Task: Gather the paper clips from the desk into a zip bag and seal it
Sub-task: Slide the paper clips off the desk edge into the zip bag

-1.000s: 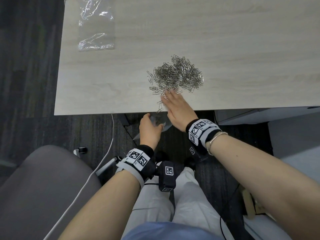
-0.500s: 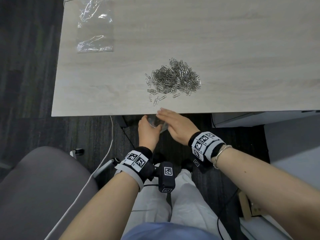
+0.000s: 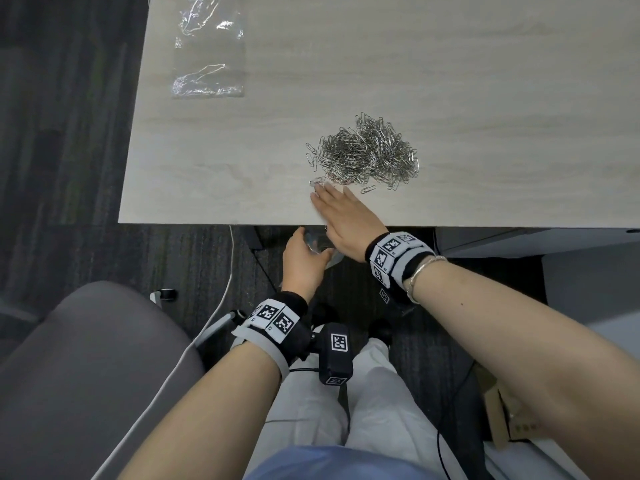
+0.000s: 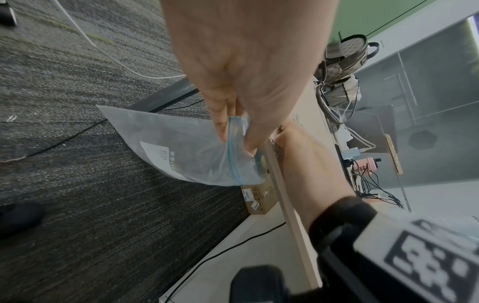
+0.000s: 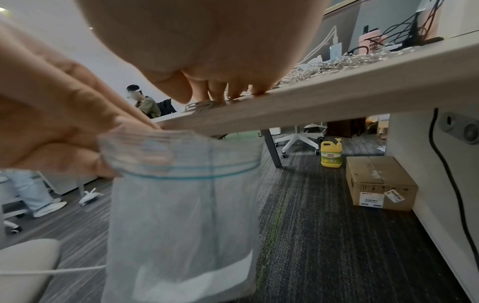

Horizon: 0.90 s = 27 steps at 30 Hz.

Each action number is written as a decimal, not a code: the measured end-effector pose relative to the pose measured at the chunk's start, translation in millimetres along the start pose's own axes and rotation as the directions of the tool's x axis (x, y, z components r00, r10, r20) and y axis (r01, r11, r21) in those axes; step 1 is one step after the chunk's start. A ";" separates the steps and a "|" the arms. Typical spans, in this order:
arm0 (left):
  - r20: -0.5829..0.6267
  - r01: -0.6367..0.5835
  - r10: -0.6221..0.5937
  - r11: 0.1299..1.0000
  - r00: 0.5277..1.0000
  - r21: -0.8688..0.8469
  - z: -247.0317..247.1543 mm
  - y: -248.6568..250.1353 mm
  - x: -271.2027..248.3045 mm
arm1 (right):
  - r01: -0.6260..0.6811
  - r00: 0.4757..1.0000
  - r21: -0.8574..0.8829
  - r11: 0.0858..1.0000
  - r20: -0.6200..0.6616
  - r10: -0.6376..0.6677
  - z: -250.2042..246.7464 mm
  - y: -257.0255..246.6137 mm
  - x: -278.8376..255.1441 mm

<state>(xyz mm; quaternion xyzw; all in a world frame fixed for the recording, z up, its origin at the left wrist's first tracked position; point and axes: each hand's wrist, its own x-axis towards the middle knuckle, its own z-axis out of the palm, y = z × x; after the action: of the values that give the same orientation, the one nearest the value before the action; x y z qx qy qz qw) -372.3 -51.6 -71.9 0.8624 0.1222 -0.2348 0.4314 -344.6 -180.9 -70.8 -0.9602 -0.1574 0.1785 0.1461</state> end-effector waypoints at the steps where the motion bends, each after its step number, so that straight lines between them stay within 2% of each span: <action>1: -0.003 -0.006 0.006 1.000 1.000 -0.009 -0.5 0.3 0.0 | 0.015 1.000 0.014 1.000 0.006 -0.015 1.6 -0.2 -5.1; 6: 0.001 -0.038 0.038 0.996 0.999 -0.086 -0.1 1.7 -1.4 | 0.111 0.994 0.227 0.967 -0.031 -0.107 13.0 -6.0 -28.8; 9: -0.009 -0.045 0.044 0.996 0.999 -0.079 0.6 0.1 -0.5 | 0.092 0.996 0.364 0.927 -0.035 -0.085 17.8 -9.4 -40.0; 12: -0.016 -0.051 0.050 0.996 0.999 -0.074 1.5 -0.3 -0.8 | 0.073 0.997 0.414 0.907 -0.065 -0.051 15.1 -8.8 -46.8; 15: -0.024 -0.062 0.061 0.996 0.998 -0.059 0.8 1.1 -2.7 | 0.056 0.996 0.383 0.922 -0.092 -0.022 6.1 -4.6 -42.2; 18: -0.041 -0.061 0.059 0.997 0.997 -0.051 -0.3 0.9 -3.5 | 0.079 0.995 0.273 0.959 -0.088 -0.057 1.4 -3.4 -28.9; 24: -0.046 -0.069 0.066 0.995 0.997 -0.066 -6.4 -1.8 -4.0 | 0.129 0.990 0.092 0.987 0.049 -0.134 2.7 -16.9 -8.7; 27: -0.041 -0.045 0.043 0.997 0.998 -0.056 -7.1 -3.4 -3.5 | 0.144 0.983 0.109 0.984 0.096 -0.155 4.7 -15.5 -18.9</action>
<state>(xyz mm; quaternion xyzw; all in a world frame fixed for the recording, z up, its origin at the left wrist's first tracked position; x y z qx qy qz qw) -374.5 -43.8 -68.8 0.8568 0.1183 -0.2047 0.4583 -367.0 -172.5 -64.1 -0.9264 -0.2272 0.2247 0.1992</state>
